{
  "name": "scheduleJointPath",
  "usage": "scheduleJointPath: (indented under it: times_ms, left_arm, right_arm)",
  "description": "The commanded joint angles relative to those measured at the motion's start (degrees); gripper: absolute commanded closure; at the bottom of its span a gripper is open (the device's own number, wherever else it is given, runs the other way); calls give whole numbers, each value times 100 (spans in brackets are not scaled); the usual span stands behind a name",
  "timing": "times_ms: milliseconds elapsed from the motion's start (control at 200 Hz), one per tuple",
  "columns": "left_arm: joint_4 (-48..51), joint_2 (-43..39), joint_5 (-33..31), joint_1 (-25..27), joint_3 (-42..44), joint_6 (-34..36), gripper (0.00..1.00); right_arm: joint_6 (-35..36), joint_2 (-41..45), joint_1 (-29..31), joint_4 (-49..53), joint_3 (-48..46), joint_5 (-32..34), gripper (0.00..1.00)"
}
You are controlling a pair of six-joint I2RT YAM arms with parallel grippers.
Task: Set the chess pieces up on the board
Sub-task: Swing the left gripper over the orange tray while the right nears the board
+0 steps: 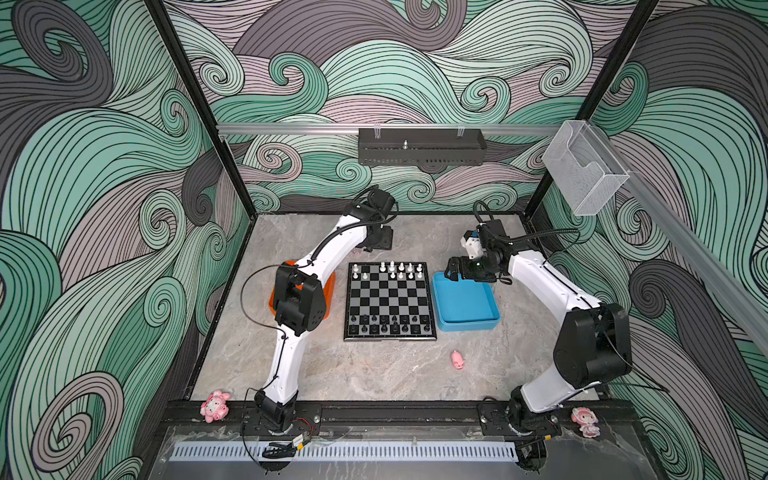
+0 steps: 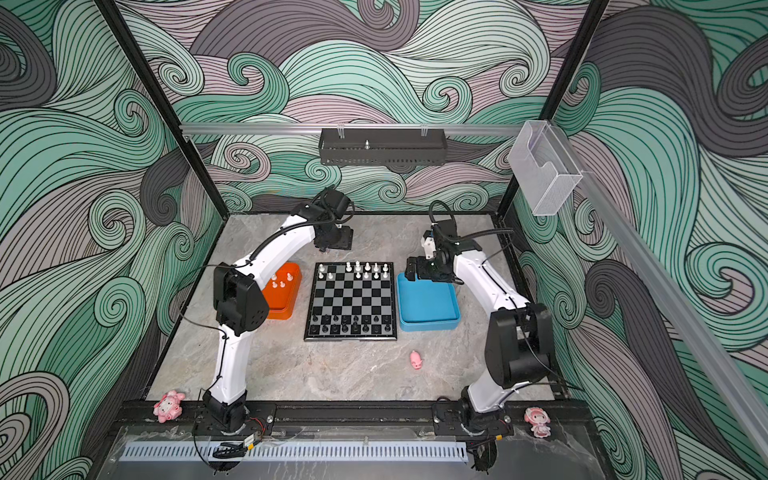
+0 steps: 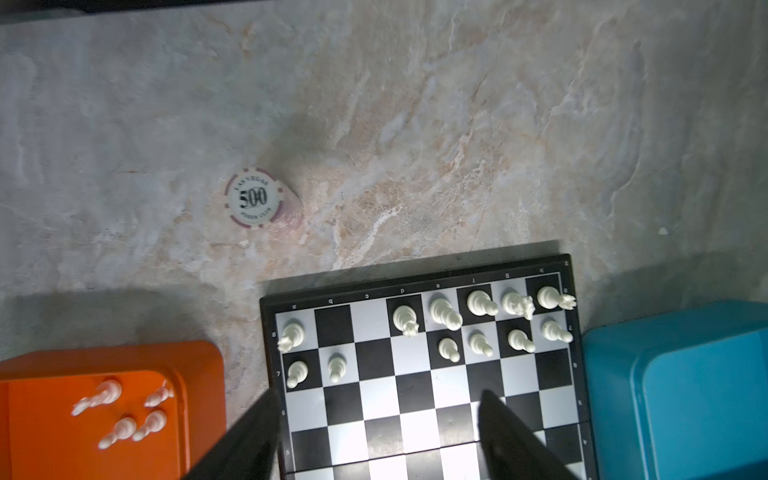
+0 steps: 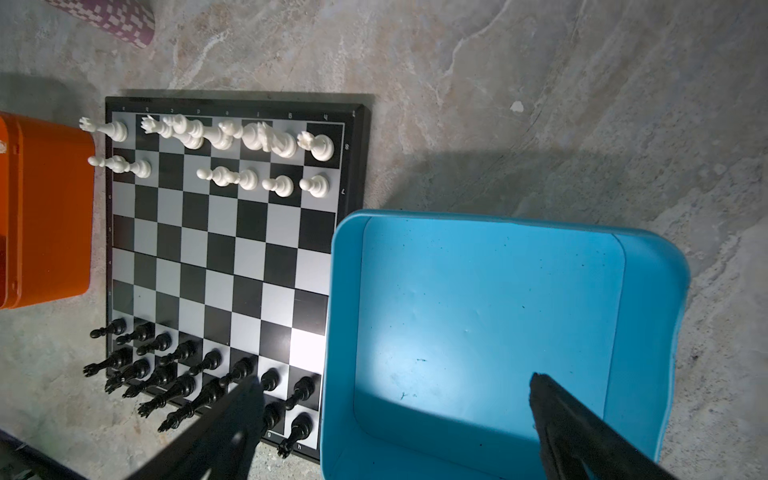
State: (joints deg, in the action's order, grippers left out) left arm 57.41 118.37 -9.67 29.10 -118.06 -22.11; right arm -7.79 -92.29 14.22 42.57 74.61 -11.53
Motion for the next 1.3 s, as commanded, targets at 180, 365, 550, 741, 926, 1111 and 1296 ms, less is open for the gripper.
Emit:
scheduleJointPath:
  times_ms: [180, 365, 550, 741, 926, 1111, 1296]
  left_arm:
    - [-607, -2057, -141, -1087, 2273, -56, 1]
    - [-352, -2526, 51, -2113, 3081, -117, 1]
    - [-61, -2117, 544, -2900, 3164, -520, 4]
    - [127, -1453, 883, -2972, 2923, -587, 11]
    - [46, -1111, 936, -2913, 2934, -575, 27]
    - [59, -763, 802, -2825, 2879, -602, 34]
    - [68, -424, 705, -2796, 2739, -654, 45]
  right_arm:
    - [-276, -450, 1117, 238, 845, 678, 1]
    - [-450, -799, 1717, 210, 1169, 677, 1]
    - [-513, -713, 1983, 178, 1017, 678, 1]
    - [-405, -508, 1963, 121, 629, 814, 1]
    - [-278, -465, 1779, 111, 490, 740, 1]
    - [-205, -397, 1508, -16, 315, 569, 1]
    - [-120, -329, 1267, -134, 97, 425, 1]
